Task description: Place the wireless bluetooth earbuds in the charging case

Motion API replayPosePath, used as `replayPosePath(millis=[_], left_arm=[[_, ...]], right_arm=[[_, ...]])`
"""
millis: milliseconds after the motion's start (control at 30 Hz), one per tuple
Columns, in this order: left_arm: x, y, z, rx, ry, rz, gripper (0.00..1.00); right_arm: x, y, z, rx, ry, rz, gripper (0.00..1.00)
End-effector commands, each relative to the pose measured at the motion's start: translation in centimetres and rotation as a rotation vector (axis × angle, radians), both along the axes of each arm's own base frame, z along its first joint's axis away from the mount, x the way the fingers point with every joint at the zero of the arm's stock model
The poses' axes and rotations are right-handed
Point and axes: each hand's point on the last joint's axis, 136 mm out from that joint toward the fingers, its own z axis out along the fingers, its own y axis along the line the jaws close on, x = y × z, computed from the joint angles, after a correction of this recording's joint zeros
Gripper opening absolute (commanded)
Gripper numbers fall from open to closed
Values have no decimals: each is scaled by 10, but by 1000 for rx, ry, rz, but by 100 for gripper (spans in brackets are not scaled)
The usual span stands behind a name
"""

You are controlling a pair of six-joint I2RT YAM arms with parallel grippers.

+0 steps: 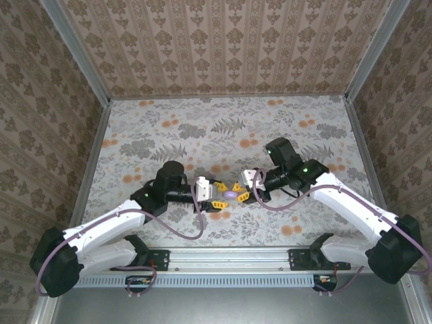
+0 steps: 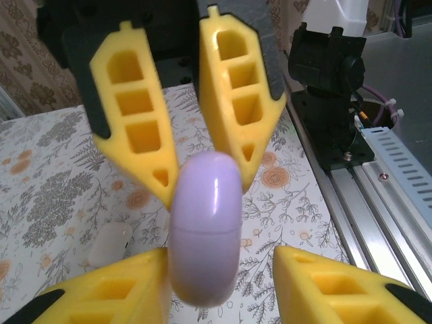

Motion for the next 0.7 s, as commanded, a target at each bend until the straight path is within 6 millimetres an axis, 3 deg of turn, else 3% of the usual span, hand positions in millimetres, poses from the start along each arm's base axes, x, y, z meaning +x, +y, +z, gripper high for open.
replayPosePath(millis=[0, 267, 533, 667], left_arm=[[-10, 0, 8, -5, -23, -59, 40], [-12, 1, 9, 0, -24, -65, 29], [-14, 1, 11, -7, -20, -71, 29], [-14, 0, 11, -8, -20, -75, 18]], right_arm=[[-8, 4, 6, 5, 26, 63, 23], [-3, 8, 7, 6, 37, 76, 24], [0, 10, 5, -1, 41, 72, 24], [1, 10, 3, -5, 43, 67, 24]])
